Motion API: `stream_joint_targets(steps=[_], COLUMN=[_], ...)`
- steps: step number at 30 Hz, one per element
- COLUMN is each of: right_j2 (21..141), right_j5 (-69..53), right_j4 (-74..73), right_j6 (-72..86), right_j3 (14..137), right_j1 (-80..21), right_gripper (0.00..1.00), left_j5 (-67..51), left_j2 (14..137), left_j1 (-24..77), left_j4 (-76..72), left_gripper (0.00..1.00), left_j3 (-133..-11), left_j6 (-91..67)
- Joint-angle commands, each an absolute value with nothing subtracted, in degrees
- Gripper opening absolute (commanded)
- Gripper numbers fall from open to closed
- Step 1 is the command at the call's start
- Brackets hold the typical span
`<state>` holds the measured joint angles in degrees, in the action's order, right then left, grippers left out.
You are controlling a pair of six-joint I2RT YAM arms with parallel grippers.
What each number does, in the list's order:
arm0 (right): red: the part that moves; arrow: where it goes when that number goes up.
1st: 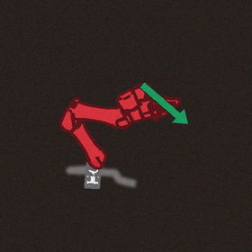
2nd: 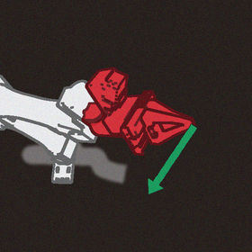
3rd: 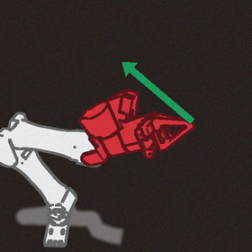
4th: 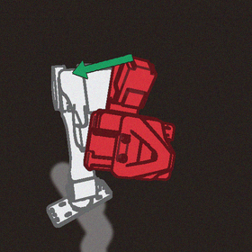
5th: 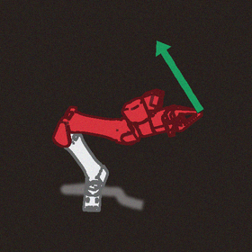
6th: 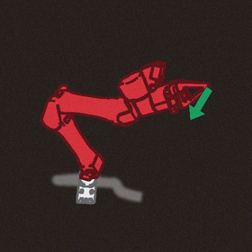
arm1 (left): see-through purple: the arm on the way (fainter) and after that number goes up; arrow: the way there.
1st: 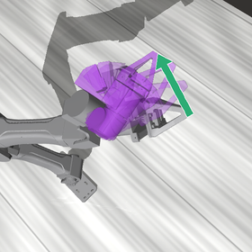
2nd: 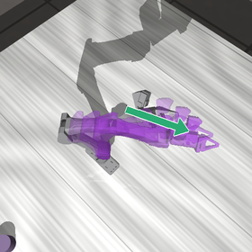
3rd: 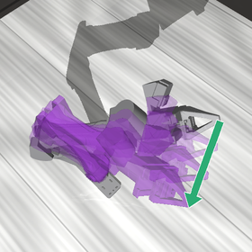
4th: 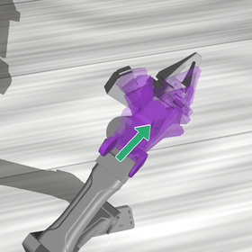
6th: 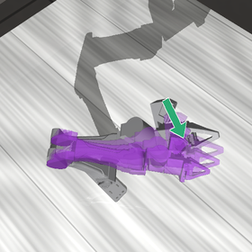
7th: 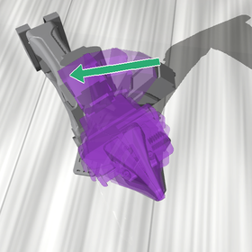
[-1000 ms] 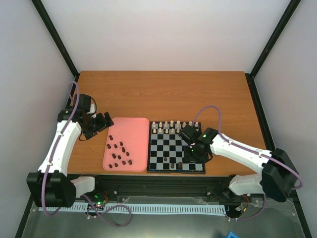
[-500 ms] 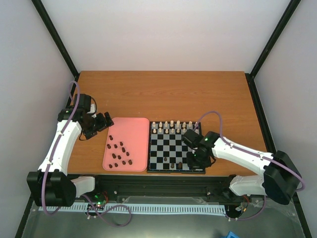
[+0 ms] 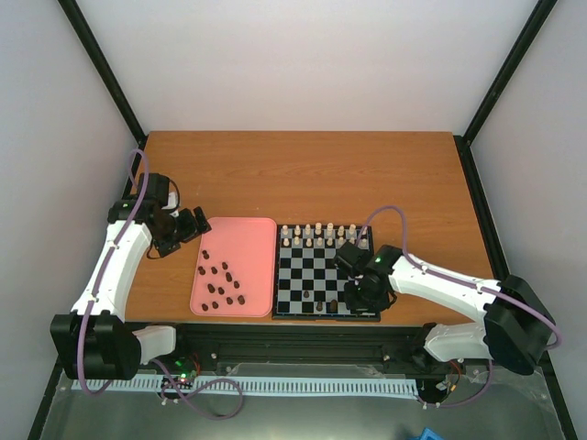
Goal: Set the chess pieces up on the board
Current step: Place the chess piece on the chessboard.
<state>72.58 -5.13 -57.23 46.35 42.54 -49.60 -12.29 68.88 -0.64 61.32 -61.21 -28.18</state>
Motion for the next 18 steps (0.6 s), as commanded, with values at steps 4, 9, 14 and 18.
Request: stream_joint_targets(steps=[4, 9, 14, 18], right_j2=[75.12, 76.77, 77.10, 77.85], right_j5=[-3.07, -2.83, -2.42, -2.57], right_j4=[-56.79, -56.99, -56.69, -56.24], right_j6=[46.84, 46.10, 45.82, 45.63], right_j3=[44.89, 45.59, 45.83, 45.73], right_j1=[-50.05, -50.10, -50.01, -50.01], right_gripper=[0.10, 0.10, 0.10, 0.10], left_j5=[-12.75, -12.57, -12.53, -12.74], left_j2=[68.99, 68.92, 68.90, 68.99], left_j1=[-1.03, -0.99, -0.97, -0.98], left_j4=[60.55, 60.57, 60.48, 60.29], left_gripper=[1.00, 1.00, 1.00, 1.00], left_j3=[-61.79, -61.61, -61.45, -61.35], left_j6=[-27.09, -26.98, -26.98, -26.98])
